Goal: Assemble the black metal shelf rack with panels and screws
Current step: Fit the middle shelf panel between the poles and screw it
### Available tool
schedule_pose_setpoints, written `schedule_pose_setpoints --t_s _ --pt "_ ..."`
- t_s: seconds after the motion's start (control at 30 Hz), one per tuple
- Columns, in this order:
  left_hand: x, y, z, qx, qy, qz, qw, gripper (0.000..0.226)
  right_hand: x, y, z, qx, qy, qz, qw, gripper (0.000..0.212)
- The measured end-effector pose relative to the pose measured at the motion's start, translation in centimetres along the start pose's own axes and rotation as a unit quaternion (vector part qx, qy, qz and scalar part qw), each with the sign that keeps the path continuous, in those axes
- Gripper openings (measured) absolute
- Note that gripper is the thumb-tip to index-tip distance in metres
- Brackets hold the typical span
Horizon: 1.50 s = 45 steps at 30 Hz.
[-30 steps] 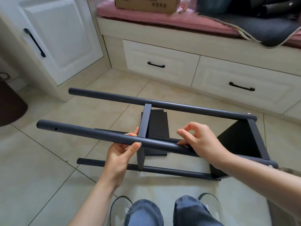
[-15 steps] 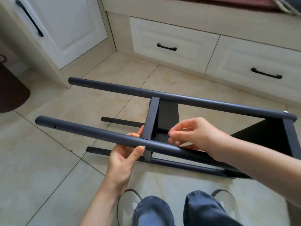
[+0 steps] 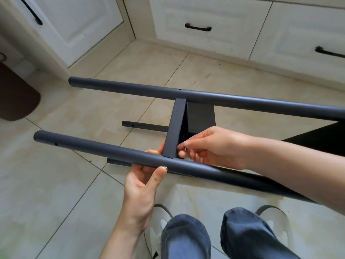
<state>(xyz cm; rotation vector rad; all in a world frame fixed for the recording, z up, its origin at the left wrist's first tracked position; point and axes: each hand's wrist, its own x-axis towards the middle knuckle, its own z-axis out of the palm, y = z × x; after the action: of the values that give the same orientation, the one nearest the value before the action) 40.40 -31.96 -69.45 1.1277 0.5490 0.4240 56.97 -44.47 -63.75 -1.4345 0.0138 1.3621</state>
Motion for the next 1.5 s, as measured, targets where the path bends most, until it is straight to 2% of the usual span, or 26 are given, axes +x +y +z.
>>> schedule_pose_setpoints --t_s 0.1,0.2,0.37,0.57,0.73,0.87,1.37,1.5 --pt "-0.1 0.2 -0.1 0.004 0.006 -0.003 1.000 0.063 0.4 -0.2 -0.2 0.000 -0.035 0.022 0.999 0.018" --pt "-0.1 0.4 -0.1 -0.002 -0.006 -0.001 1.000 0.057 0.7 -0.2 0.0 -0.017 -0.040 0.031 0.999 0.021" --pt "-0.3 0.5 0.1 -0.002 -0.009 0.000 1.000 0.054 1.3 0.3 0.7 -0.101 0.010 -0.015 0.995 0.017" --pt "-0.3 0.6 0.2 -0.009 -0.011 -0.005 1.000 0.054 1.2 -0.1 0.8 -0.067 -0.059 -0.030 0.996 0.011" --pt "-0.3 0.6 0.2 -0.023 -0.003 -0.025 0.999 0.067 0.9 -0.4 0.5 -0.111 -0.062 -0.054 0.990 0.012" --pt "-0.2 0.8 0.2 -0.037 -0.032 -0.037 0.998 0.062 0.9 -0.4 0.5 -0.152 -0.053 -0.073 0.984 0.011" --pt "-0.2 1.0 0.3 0.011 -0.049 -0.010 0.999 0.045 1.7 0.2 0.5 -0.064 -0.123 0.006 0.990 0.013" --pt "-0.2 0.9 0.1 0.027 -0.045 0.002 0.999 0.045 1.9 0.0 0.8 -0.072 -0.128 0.046 0.988 0.021"
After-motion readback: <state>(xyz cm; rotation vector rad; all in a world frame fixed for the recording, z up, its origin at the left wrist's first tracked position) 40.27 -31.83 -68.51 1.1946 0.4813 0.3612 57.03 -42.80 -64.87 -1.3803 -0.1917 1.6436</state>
